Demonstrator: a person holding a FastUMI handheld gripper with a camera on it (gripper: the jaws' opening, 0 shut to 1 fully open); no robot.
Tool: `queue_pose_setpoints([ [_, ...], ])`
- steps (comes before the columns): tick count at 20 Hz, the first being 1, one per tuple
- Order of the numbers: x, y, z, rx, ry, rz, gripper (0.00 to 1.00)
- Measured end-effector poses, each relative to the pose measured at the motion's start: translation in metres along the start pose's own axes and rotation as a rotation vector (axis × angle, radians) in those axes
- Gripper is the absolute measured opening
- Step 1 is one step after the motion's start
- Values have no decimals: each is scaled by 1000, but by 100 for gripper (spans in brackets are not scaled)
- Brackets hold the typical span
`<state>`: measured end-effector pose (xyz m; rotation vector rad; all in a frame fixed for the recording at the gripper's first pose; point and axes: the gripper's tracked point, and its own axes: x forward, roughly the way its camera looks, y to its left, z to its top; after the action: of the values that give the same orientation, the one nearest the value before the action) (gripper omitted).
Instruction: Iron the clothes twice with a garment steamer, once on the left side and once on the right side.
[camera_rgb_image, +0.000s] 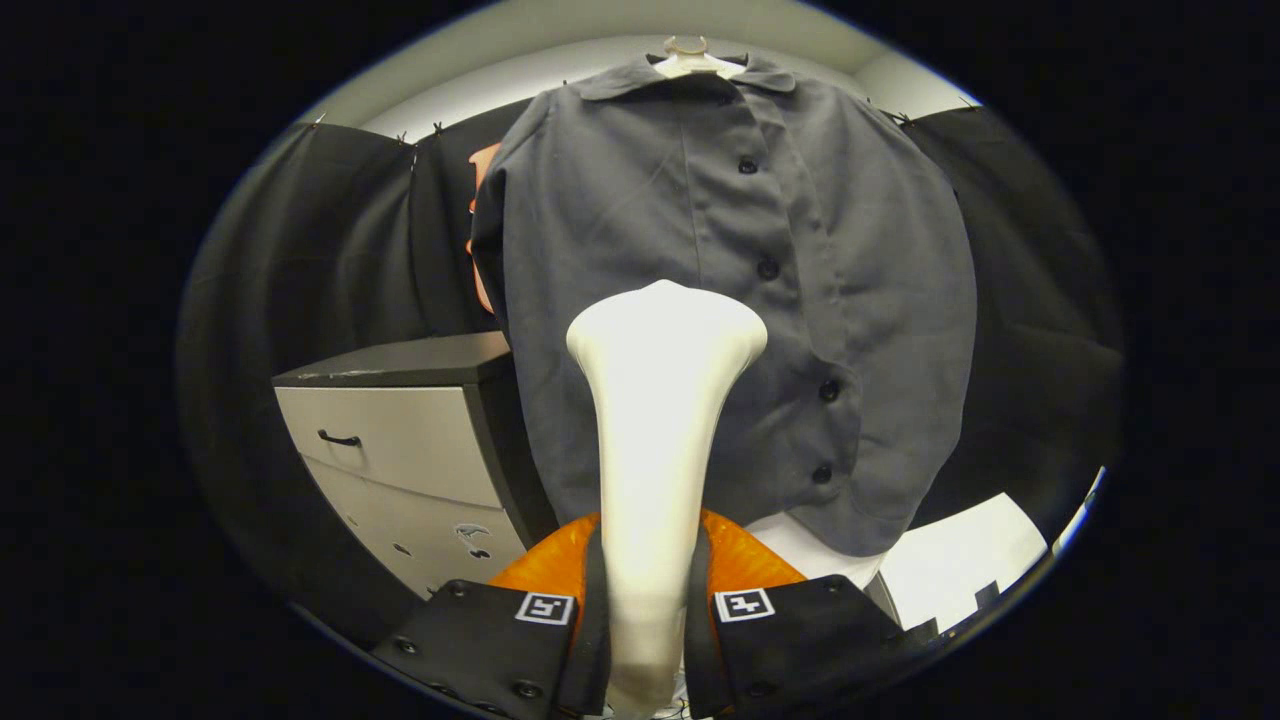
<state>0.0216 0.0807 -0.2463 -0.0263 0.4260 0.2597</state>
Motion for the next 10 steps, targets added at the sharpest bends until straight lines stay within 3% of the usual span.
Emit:
queue_pose_setpoints([
  [10, -42, -69, 130, 5, -178, -44, 37],
])
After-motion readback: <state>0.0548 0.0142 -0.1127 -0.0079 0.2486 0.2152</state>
